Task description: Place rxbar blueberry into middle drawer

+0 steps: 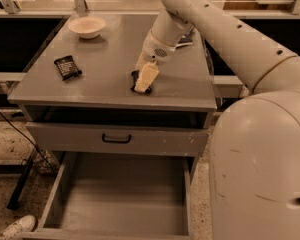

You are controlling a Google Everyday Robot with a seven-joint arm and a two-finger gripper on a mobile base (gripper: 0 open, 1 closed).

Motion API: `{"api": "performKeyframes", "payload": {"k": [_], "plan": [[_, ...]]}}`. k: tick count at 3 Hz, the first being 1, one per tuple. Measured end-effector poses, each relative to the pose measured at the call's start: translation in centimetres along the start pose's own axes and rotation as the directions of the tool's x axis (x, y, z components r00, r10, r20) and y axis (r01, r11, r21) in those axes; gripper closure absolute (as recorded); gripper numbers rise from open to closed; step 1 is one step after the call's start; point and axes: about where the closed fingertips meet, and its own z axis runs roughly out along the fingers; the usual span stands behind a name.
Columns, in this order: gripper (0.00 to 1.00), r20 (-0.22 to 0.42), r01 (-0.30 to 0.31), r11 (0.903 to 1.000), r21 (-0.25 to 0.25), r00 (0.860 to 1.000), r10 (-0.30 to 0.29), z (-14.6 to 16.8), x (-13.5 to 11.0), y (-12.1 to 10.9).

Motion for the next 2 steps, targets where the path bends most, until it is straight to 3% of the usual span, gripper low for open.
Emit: {"api": "performKeyframes", "payload": {"k": [1, 2], "plan": [[1.0, 0.0, 0.0, 1.0, 0.0, 1.0, 0.0, -0.1, 0.0, 0.0], [1.0, -0.012, 0.032, 0.998, 0.055, 0.999, -0.032, -2.7, -0.7, 1.4]]}}
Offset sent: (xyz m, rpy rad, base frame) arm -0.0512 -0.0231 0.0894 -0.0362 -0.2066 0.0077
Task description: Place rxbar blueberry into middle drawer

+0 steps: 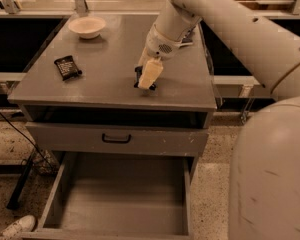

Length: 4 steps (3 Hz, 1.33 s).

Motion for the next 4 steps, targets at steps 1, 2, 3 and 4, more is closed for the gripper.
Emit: {"api": "performKeyframes", "payload": {"k": [1, 2, 3, 4], "plan": [[1.0, -0.018, 0.048, 0.9952, 0.085, 0.999, -0.047, -4.0, -1.1, 2.4], [1.0, -0.034, 0.106, 0.9814, 0.16, 0.994, -0.102, -8.1, -2.4, 5.5], [1.0, -0.021, 0.114, 0.9713, 0.209, 0.993, -0.112, -10.7, -1.4, 8.7], [1.0, -0.021, 0.114, 0.9713, 0.208, 0.993, -0.113, -10.7, -1.4, 8.7]]}}
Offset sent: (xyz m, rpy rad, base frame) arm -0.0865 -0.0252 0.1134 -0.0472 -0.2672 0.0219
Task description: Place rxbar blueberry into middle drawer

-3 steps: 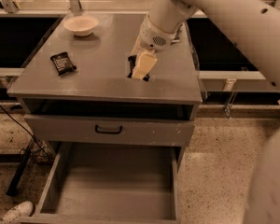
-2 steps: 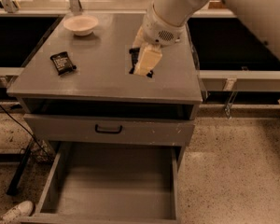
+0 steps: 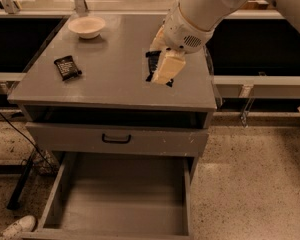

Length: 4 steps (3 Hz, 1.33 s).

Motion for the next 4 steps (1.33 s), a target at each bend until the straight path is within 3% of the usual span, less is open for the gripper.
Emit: {"api": "performKeyframes", "payload": {"k": [1, 2, 3, 4], "plan": [[1.0, 0.066, 0.035, 0.9981, -0.05, 0.997, -0.031, 2.5, 0.8, 1.3], [1.0, 0.105, 0.058, 0.9924, -0.108, 0.993, -0.047, 3.7, 2.1, 4.1], [1.0, 0.178, 0.137, 0.9777, -0.159, 0.978, -0.108, 4.2, 2.3, 6.6], [1.0, 0.183, 0.161, 0.9749, -0.154, 0.974, -0.132, 4.2, 2.2, 6.6]]}}
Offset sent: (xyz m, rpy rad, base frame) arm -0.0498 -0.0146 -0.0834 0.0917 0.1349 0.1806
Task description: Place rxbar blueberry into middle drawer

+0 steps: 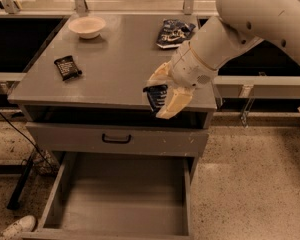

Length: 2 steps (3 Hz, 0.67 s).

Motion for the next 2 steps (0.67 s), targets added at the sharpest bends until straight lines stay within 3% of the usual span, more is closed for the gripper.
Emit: {"api": "performKeyframes", "payload": {"k": [1, 2], "plan": [[1.0, 0.016, -0.011, 0.9999, 0.008, 1.0, 0.01, 0.4, 0.4, 0.8], [1.0, 0.028, -0.024, 0.9997, -0.005, 0.999, 0.024, 1.0, 1.1, 3.6]]}}
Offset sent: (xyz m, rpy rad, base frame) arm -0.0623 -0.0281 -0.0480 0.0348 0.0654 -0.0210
